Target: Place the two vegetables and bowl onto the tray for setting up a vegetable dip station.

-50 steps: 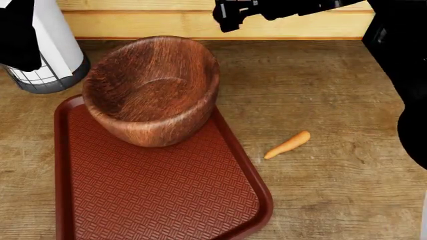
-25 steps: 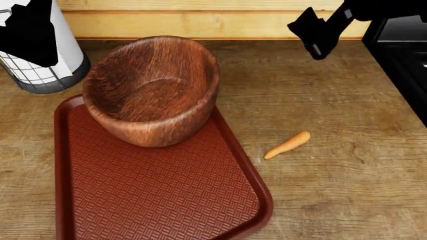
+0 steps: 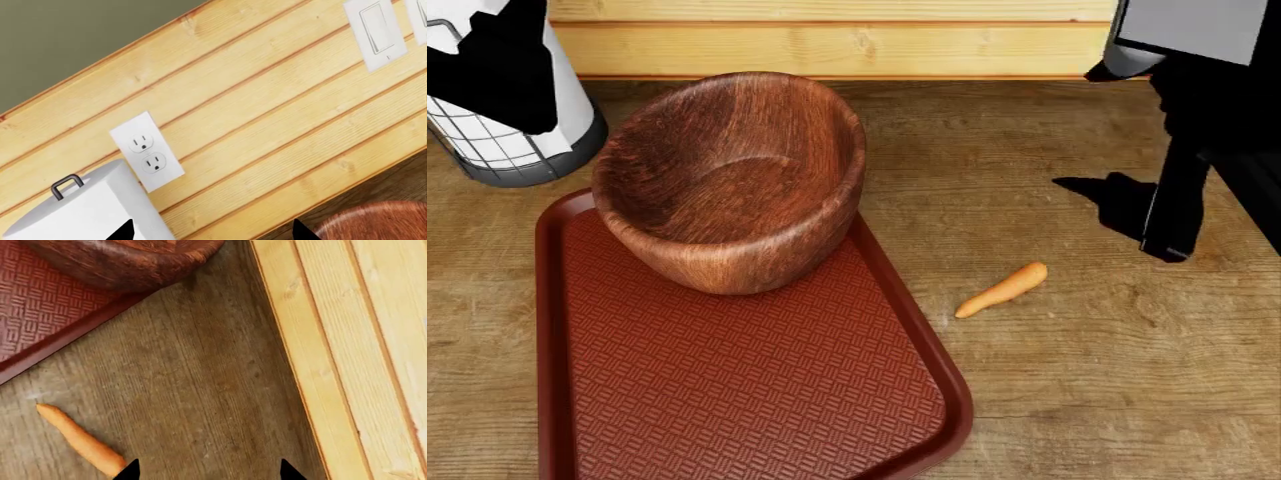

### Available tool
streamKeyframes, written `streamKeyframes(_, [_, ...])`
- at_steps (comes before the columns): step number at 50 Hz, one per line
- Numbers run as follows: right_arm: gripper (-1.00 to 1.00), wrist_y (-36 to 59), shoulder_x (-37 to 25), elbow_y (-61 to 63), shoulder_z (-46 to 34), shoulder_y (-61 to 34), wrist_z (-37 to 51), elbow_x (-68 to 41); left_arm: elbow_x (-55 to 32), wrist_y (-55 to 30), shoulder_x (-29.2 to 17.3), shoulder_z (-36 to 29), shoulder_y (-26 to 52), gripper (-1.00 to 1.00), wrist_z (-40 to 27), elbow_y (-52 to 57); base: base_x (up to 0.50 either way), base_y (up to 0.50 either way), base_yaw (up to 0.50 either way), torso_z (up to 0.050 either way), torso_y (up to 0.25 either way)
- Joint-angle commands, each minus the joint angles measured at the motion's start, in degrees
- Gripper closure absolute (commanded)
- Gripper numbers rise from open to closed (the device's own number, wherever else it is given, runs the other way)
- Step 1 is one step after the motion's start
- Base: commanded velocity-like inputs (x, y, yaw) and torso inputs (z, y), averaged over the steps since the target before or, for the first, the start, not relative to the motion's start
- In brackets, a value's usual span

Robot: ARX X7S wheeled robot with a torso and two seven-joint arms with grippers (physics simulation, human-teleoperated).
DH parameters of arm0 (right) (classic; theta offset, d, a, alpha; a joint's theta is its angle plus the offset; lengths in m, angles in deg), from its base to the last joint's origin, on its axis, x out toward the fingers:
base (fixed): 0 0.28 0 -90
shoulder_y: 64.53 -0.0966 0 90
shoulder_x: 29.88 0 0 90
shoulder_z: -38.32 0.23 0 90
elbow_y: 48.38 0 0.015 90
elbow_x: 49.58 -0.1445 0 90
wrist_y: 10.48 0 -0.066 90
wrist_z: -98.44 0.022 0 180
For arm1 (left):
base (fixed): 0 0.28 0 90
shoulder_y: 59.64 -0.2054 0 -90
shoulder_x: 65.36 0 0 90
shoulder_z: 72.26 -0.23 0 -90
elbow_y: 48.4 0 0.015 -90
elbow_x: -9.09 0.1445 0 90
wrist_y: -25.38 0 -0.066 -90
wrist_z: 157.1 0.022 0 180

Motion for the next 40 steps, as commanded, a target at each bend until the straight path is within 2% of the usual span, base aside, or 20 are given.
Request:
streamKeyframes(1, [-1.0, 1.38, -3.54, 7.98, 0.77, 0.6, -6.91, 1.7, -0.16, 0.01, 0.84, -0.78, 0.3, -1.0, -0.63, -0.08, 0.0, 0.0, 0.0, 0.0, 0.0])
streamKeyframes(40, [-1.0, -2.24, -0.05, 7.49, 0.18, 10.45, -7.5, 2.92, -0.71, 1.19, 0.35, -1.2, -0.94, -1.0, -1.32, -0.28, 0.0, 0.0, 0.0, 0.0, 0.0])
